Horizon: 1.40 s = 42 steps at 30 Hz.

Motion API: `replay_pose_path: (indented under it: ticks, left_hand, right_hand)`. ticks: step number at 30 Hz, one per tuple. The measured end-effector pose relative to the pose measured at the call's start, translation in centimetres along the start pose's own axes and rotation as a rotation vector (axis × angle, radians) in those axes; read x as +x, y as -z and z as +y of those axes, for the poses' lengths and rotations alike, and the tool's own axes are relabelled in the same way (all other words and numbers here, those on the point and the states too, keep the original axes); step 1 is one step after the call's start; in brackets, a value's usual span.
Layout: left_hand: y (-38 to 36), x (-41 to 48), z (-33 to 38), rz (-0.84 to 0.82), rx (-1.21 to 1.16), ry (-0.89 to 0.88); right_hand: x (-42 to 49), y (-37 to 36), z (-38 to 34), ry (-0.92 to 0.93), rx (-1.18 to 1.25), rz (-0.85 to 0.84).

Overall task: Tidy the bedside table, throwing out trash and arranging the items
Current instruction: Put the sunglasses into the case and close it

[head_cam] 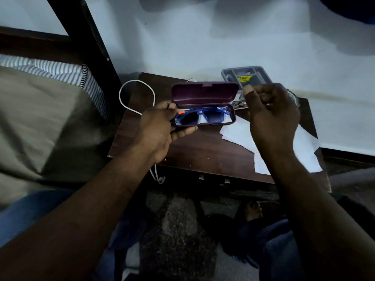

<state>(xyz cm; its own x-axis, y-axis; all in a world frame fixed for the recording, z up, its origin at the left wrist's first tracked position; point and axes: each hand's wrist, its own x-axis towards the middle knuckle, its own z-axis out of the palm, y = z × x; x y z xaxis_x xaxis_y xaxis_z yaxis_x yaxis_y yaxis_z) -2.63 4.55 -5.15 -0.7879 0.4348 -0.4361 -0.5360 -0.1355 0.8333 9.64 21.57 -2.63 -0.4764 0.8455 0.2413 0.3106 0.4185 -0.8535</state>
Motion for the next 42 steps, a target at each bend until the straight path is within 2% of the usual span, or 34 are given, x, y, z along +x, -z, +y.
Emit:
replay_pose_path:
  ticks: [2, 4, 6, 11, 14, 17, 24, 33, 39, 42]
  left_hand:
    - [-0.2, -0.2, -0.1, -0.02, 0.019, -0.002]
    - [-0.4, -0.3, -0.3, -0.023, 0.04, 0.011]
    - [-0.4, -0.3, -0.4, -0.02, 0.026, 0.032]
    - [0.1, -0.2, -0.3, -0.133, -0.059, 0.15]
    - [0.1, 0.0, -0.2, -0.119, -0.049, 0.183]
    - [0.0, 0.0, -0.3, -0.093, 0.03, 0.137]
    - [-0.1, 0.1, -0.3, -0.024, 0.102, 0.037]
    - [-0.2, 0.0, -0.2, -0.12, 0.103, -0.002]
    - [-0.1, 0.3, -0.4, -0.154, 0.104, 0.006]
    - [0.0, 0.7, 0.2, -0.151, 0.097, -0.014]
  right_hand:
    - [0.4, 0.2, 0.6, -0.278, 0.154, -0.168]
    - [0.4, 0.2, 0.8, -0.571, 0.426, -0.473]
    - [0.3, 0.1, 0.9, -0.714, 0.629, -0.635]
    - [0.3, -0.4, 1.0, -0.824, 0.688, -0.538]
    - [0.2, -0.8, 1.0, -0.797, 0.719, -0.519]
    - [0.1, -1.4, 0.7, -0.711, 0.669, -0.508]
    - [-0.2, -1.8, 1.2, -0.696, 0.636, -0.613]
    - [-0.3, -1.9, 0.8, -0.632, 0.611, -0.55]
    - [-0.2, -2.2, 0.9, -0.701, 0.731, -0.497]
    - [-0.2, -2.2, 0.7, -0.712, 0.758, -0.522]
